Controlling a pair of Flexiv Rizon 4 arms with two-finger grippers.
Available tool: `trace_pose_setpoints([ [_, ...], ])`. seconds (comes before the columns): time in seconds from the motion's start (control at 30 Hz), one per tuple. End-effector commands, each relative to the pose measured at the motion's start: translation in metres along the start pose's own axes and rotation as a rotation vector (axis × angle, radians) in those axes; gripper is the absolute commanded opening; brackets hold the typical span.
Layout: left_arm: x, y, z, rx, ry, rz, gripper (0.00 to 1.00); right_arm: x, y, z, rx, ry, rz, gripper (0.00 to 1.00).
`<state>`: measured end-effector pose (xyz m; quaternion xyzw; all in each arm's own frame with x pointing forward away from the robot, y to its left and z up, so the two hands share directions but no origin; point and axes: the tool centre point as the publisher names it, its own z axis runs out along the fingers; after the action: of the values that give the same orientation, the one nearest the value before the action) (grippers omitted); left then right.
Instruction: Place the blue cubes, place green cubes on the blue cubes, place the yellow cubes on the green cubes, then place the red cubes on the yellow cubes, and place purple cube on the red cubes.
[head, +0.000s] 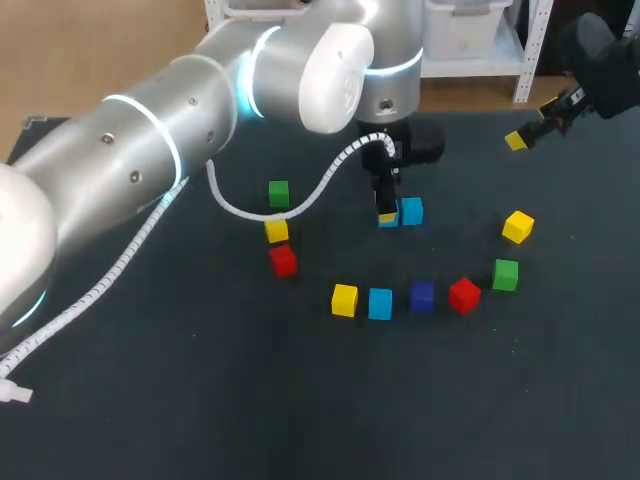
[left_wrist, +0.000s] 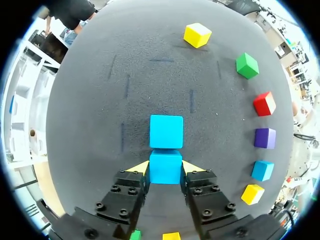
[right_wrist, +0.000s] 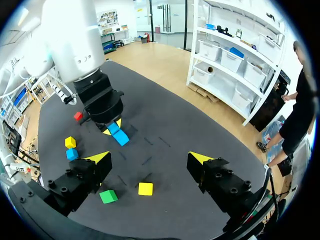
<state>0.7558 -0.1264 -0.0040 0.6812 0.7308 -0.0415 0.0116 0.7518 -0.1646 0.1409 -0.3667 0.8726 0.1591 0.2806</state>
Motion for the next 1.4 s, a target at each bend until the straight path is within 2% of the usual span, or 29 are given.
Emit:
trace_pose_setpoints([
  [0.03,-0.0002,0.0055,0.0006,0.015,0.003,-0.003,0.24,0.0005,0.0001,0.0001,0.000,-0.002,-0.001,1.00],
  [0.1,0.0012,0.0053,0.0010,0.017,0.004,-0.003,0.30,0.0005,0.0001,0.0001,0.000,-0.002,-0.001,1.00],
  [0.17,0.0019,0.0052,0.0012,0.022,0.003,-0.009,0.45,0.0005,0.0001,0.0001,0.000,-0.002,-0.001,1.00],
  [0.27,0.0025,0.0052,0.0013,0.027,0.003,-0.013,0.50,0.0005,0.0001,0.0001,0.000,-0.002,-0.001,1.00],
  [0.3,0.0028,0.0048,0.0011,0.026,0.001,-0.011,0.67,0.0005,0.0001,0.0001,0.000,-0.002,-0.001,1.00],
  [0.33,0.0027,0.0038,0.0005,0.041,-0.013,-0.021,0.98,0.0005,0.0001,0.0001,0.000,-0.002,-0.001,1.00],
  [0.37,0.0025,0.0036,0.0000,0.041,-0.009,-0.023,1.00,0.0005,0.0001,0.0001,0.000,-0.002,-0.001,1.00],
  [0.6,0.0017,0.0025,-0.0001,0.039,-0.013,-0.022,1.00,0.0005,0.0001,0.0001,0.000,-0.002,-0.001,1.00],
  [0.63,0.0015,0.0024,-0.0001,0.037,-0.015,-0.022,0.99,0.0005,0.0001,0.0001,0.000,-0.002,-0.001,1.00],
  [0.7,0.0014,0.0023,-0.0002,0.033,-0.017,-0.019,0.81,0.0005,0.0001,0.0001,0.000,-0.002,-0.001,1.00],
  [0.73,0.0013,0.0023,-0.0002,0.032,-0.019,-0.018,0.55,0.0005,0.0001,0.0001,0.000,-0.002,-0.001,1.00],
  [0.8,0.0012,0.0023,-0.0002,0.033,-0.021,-0.017,0.24,0.0005,0.0001,0.0001,0.000,-0.002,-0.001,1.00],
  [0.83,0.0011,0.0022,-0.0002,0.034,-0.021,-0.016,0.17,0.0005,0.0001,0.0001,0.000,-0.002,-0.001,1.00],
  [0.93,0.0011,0.0020,-0.0003,0.034,-0.019,-0.013,0.13,0.0005,0.0001,0.0001,0.000,-0.002,-0.001,1.00],
  [1.0,0.0013,0.0014,-0.0002,0.034,-0.018,-0.011,0.00,0.0005,0.0001,0.0001,0.000,-0.002,-0.001,1.00],
  [1.4,0.0015,-0.0010,0.0010,0.041,-0.017,-0.007,0.00,0.0005,0.0001,0.0001,0.000,-0.002,-0.001,1.00],
])
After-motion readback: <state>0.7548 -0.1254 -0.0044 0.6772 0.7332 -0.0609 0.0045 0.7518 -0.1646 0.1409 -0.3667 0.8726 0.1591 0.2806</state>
